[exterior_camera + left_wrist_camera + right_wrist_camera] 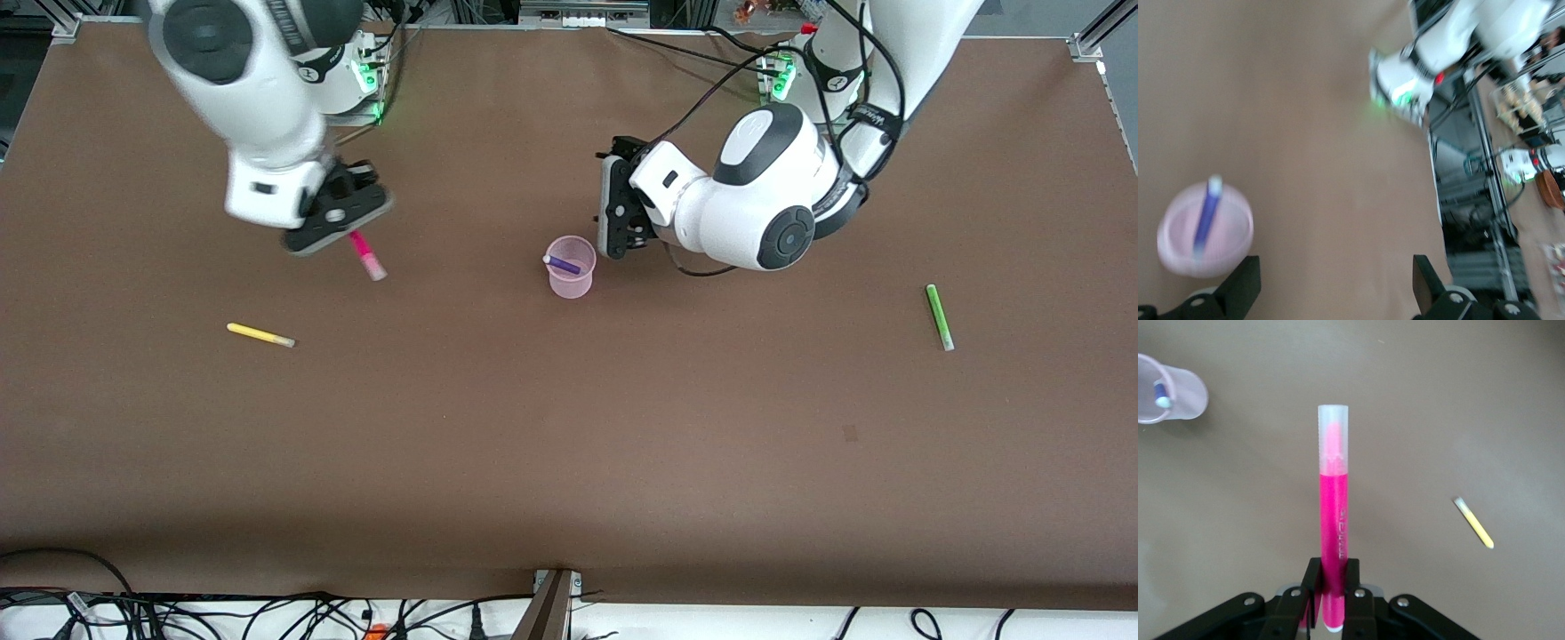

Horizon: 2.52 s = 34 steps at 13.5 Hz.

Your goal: Organize pens into pink holder with both arms

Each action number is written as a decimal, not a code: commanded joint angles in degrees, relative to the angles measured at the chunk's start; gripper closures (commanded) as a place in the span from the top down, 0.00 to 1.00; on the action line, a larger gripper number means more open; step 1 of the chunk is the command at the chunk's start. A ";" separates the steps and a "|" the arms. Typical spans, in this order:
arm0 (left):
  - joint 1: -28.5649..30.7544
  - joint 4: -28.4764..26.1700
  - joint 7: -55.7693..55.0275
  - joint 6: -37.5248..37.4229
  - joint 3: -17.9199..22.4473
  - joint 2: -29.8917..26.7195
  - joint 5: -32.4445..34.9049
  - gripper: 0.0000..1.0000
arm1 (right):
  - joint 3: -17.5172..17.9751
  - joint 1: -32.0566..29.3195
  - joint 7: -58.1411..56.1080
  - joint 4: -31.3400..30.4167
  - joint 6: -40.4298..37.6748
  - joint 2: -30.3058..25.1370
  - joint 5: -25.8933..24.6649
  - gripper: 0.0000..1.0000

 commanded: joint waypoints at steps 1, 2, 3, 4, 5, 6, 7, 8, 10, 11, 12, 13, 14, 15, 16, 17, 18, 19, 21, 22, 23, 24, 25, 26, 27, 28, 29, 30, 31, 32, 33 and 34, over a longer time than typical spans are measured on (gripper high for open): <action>2.88 1.87 -15.33 -9.95 0.11 -1.76 11.31 1.00 | -0.50 8.51 1.30 5.08 -1.58 5.48 -6.08 0.00; 4.10 2.66 -20.08 -12.16 0.11 -2.90 18.14 1.00 | -0.50 11.50 3.57 6.40 -1.67 6.80 -8.29 0.00; 5.16 3.28 -25.00 -13.58 0.03 -4.13 24.82 1.00 | -0.50 13.71 6.37 6.93 -1.76 7.68 -9.18 0.00; 5.52 3.37 -28.62 -14.63 0.11 -5.10 31.33 1.00 | -0.50 15.65 7.97 7.37 -1.67 8.56 -9.36 0.00; 6.13 3.72 -30.31 -14.91 0.11 -6.07 37.66 1.00 | -0.50 17.14 8.33 7.90 -1.67 9.44 -10.41 0.00; 7.88 5.03 -29.80 -15.08 0.11 -6.95 40.59 1.00 | -0.50 19.51 8.34 8.69 -1.67 10.67 -12.51 0.00; 10.85 7.13 -29.62 -15.95 -0.50 -7.13 40.88 1.00 | -0.50 21.71 8.16 10.52 -1.76 12.51 -14.53 0.00; 12.27 9.50 -29.54 -16.14 -0.68 -7.13 41.32 1.00 | -0.50 23.64 8.16 12.72 -1.76 14.96 -16.20 0.00; 14.47 14.34 -29.88 -16.75 0.02 -6.87 40.36 1.00 | -0.68 26.81 8.25 16.50 -3.25 19.88 -19.02 0.00; 17.36 15.75 -29.97 -17.97 -0.06 -6.78 40.88 1.00 | -0.68 28.13 8.25 18.26 -4.30 22.34 -20.68 0.00; 18.52 16.55 -29.97 -18.51 0.20 -6.78 41.32 1.00 | -0.85 29.80 8.25 19.49 -5.79 24.46 -22.53 0.00; 18.79 18.04 -30.32 -18.77 0.37 -6.78 41.50 1.00 | -0.94 31.03 8.25 20.29 -7.11 26.13 -24.11 0.00; 18.79 19.62 -30.67 -19.21 1.25 -6.87 42.98 1.00 | -0.94 32.09 8.25 20.64 -8.69 27.11 -25.70 0.00; 18.71 21.72 -32.24 -20.43 2.56 -7.04 43.26 1.00 | -0.94 32.54 8.16 20.65 -9.75 27.72 -26.76 0.00; 18.70 25.05 -36.52 -21.23 3.27 -6.96 43.26 1.00 | -0.94 33.06 8.16 20.56 -11.15 28.08 -27.72 0.00; 18.70 25.95 -39.87 -21.93 3.89 -6.69 43.61 1.00 | -0.94 33.42 8.25 20.56 -12.30 28.78 -28.69 0.00; 18.70 25.70 -41.30 -21.85 5.11 -6.60 43.61 1.00 | -0.94 33.68 8.25 20.65 -13.27 29.66 -29.74 0.00; 18.27 25.61 -42.53 -22.03 5.30 -6.69 43.78 1.00 | -0.94 33.77 8.25 20.65 -13.36 30.27 -30.02 0.00; 17.04 23.43 -48.31 -21.33 5.82 -8.96 42.83 1.00 | -1.03 34.73 8.25 20.56 -13.36 31.77 -30.11 0.00; 15.82 21.50 -50.87 -21.15 7.65 -10.72 42.04 1.00 | -1.03 35.09 8.25 20.65 -13.36 32.30 -30.11 0.00; 12.67 20.26 -51.50 -21.06 12.28 -12.56 39.85 1.00 | -1.03 35.44 8.25 20.56 -13.36 33.00 -30.19 0.00; 7.85 18.25 -51.07 -20.45 19.81 -14.49 35.83 1.00 | -1.12 35.88 8.34 20.65 -13.36 33.70 -30.37 0.00; 3.37 15.70 -50.81 -18.71 26.67 -16.69 31.79 1.00 | -1.12 36.05 8.34 20.65 -13.36 34.40 -30.98 0.00; 0.19 12.11 -50.63 -15.82 31.70 -19.06 29.48 1.00 | -1.20 36.06 8.34 20.65 -13.36 34.93 -31.59 0.00; -2.19 8.07 -50.63 -12.31 34.71 -21.96 29.29 1.00 | -1.21 36.06 8.42 20.73 -13.36 35.20 -31.95 0.00; -3.43 2.81 -50.63 -8.10 36.22 -25.55 29.46 1.00 | -1.29 36.06 8.42 20.91 -13.36 35.29 -32.30 0.00; -3.88 -2.29 -50.72 -4.23 36.58 -29.33 29.46 1.00 | -1.29 36.06 8.42 20.91 -13.36 35.38 -32.39 0.00; -4.14 -5.73 -51.33 -2.45 37.37 -31.89 29.46 1.00 | -1.29 36.06 8.60 21.00 -13.28 35.38 -32.56 0.00; -4.41 -6.72 -50.98 -2.52 37.81 -32.96 29.29 1.00 | -1.29 36.06 9.73 21.00 -12.84 35.38 -32.91 0.00; -4.50 -6.47 -50.98 -2.69 37.90 -32.88 29.28 1.00 | -1.29 36.14 10.96 21.00 -12.57 35.90 -32.92 0.00; -4.59 -5.95 -50.98 -2.69 37.91 -32.45 29.28 1.00 | -1.29 36.23 11.67 21.43 -12.22 36.25 -32.92 0.00; -4.50 -5.77 -50.72 -2.61 37.91 -32.27 29.20 1.00 | -1.29 36.58 11.68 22.05 -12.22 36.78 -33.01 0.00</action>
